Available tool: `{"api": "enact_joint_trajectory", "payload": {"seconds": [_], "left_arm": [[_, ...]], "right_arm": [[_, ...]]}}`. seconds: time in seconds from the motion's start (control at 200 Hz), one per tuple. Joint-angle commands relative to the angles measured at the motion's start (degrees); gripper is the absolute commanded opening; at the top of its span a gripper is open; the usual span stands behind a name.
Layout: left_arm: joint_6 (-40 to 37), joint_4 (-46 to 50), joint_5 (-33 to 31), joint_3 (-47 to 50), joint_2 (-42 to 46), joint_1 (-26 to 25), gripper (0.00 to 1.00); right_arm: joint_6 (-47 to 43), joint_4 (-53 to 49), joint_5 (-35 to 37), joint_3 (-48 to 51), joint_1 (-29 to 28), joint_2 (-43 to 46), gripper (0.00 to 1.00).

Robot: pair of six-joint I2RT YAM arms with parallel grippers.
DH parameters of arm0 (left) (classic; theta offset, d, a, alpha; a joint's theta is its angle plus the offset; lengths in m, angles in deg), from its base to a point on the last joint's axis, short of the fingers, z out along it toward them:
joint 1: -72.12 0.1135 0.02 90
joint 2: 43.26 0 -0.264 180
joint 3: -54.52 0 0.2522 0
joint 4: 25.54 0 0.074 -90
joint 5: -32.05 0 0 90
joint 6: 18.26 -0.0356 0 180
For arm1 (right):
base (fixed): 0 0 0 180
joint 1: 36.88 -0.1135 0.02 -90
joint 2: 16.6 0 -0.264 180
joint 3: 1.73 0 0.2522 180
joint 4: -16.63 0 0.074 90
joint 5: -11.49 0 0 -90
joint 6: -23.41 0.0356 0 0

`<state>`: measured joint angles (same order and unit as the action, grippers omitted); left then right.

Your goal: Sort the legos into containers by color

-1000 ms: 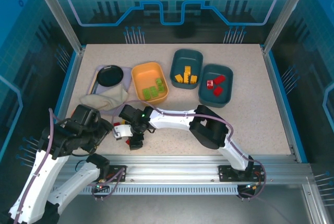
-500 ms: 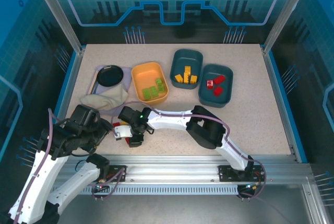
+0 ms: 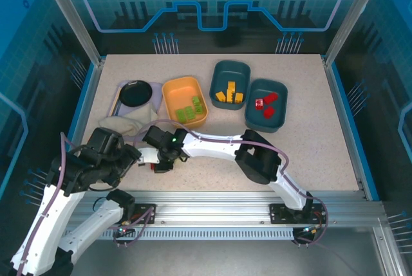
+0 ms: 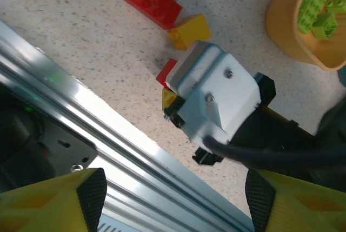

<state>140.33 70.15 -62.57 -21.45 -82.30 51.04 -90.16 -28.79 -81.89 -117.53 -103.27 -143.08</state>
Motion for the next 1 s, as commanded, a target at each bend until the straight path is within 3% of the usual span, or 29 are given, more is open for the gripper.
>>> {"api": "enact_joint_trajectory", "payload": {"seconds": [0.0, 0.165, 0.305, 0.435, 0.555, 0.775, 0.995], "left_arm": [[-2.9, -8.0, 4.5, -0.7, -2.6, 0.4, 0.7], [-6.7, -22.7, 11.0, -2.1, -12.7, -0.1, 0.7], [-10.1, -31.4, 12.2, -8.6, -27.7, -5.0, 0.7], [-13.2, -34.3, 12.2, -18.7, -42.1, -10.0, 0.7], [-14.3, -35.4, 13.4, -25.6, -51.8, -12.7, 0.7], [-16.2, -35.5, 15.7, -32.4, -63.2, -14.1, 0.7], [-17.0, -37.0, 16.8, -36.2, -68.3, -14.8, 0.7]], "right_arm": [[5.5, 0.7, 0.0, 2.9, 3.7, 10.2, 0.21], [14.4, 3.7, -1.7, 12.0, 15.5, 22.8, 0.21], [21.6, 4.9, -3.0, 19.0, 29.9, 30.1, 0.22], [28.9, 1.8, -0.1, 21.0, 42.6, 31.2, 0.22], [34.7, -2.0, 1.8, 21.0, 50.7, 29.0, 0.21], [38.9, -6.8, -0.3, 22.2, 55.4, 23.0, 0.23], [40.9, -7.2, -1.0, 23.6, 56.6, 18.8, 0.25]]}}
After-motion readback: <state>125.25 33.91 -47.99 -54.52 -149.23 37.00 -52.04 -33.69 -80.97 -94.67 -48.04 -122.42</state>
